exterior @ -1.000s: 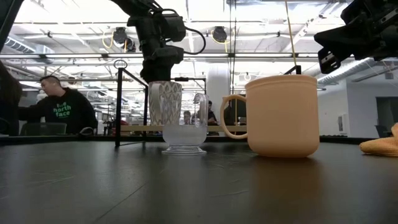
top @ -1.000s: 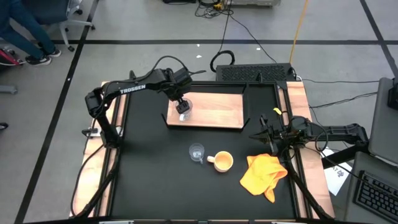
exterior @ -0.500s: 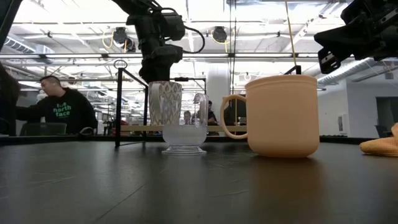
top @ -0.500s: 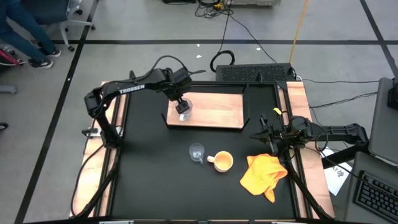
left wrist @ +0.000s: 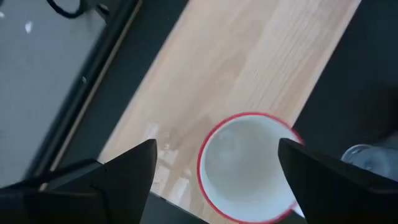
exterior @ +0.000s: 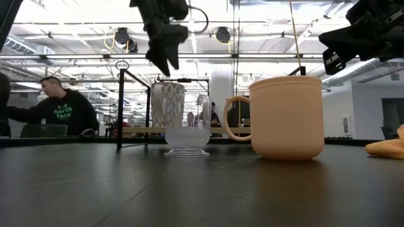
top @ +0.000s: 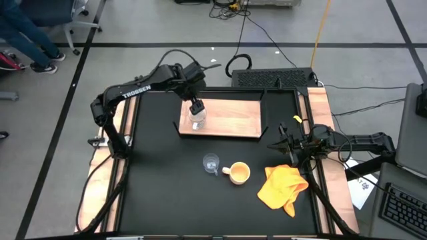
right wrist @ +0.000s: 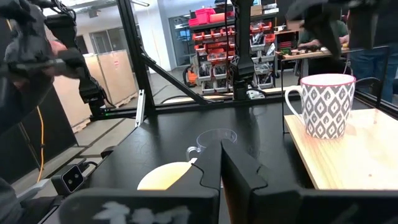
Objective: Stack small to large cups/mugs on shelf
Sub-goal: Put the orange mug on the shelf
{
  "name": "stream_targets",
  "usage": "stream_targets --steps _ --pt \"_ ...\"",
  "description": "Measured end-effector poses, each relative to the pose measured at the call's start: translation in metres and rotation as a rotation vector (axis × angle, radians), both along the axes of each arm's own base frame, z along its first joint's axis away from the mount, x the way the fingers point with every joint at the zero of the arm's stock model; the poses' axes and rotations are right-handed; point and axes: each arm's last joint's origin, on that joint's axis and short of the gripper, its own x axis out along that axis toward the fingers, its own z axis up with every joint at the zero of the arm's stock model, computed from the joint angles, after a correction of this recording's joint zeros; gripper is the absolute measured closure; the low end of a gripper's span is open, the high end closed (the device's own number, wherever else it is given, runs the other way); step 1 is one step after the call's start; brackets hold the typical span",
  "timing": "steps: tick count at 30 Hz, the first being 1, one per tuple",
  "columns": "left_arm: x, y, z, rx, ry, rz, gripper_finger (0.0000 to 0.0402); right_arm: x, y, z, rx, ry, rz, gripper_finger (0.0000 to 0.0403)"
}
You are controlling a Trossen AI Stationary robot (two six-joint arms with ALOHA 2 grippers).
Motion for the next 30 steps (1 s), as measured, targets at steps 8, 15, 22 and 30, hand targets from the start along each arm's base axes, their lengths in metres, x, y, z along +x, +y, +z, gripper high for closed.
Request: stream_targets --steps 8,15,22,30 --pt "-0.011 -0.005 0.056 0.084 -0.050 0.050 0.0064 0.000 0.000 0.000 0.000 0.000 0.000 0.0403" --pt "-0.019 -0.011 0.082 0.096 -0.084 0.052 0.0064 0.000 0.000 0.000 0.000 0.000 0.000 0.0403" --pt "-0.026 -0.022 0.089 0.101 -0.080 0.012 0.0085 0.000 0.000 0.000 0.000 0.000 0.000 0.0403" --pt "-0.049 -0.041 0.108 0.154 -0.085 -0.054 0.0308 0.000 0.000 0.000 0.000 0.000 0.000 0.0403"
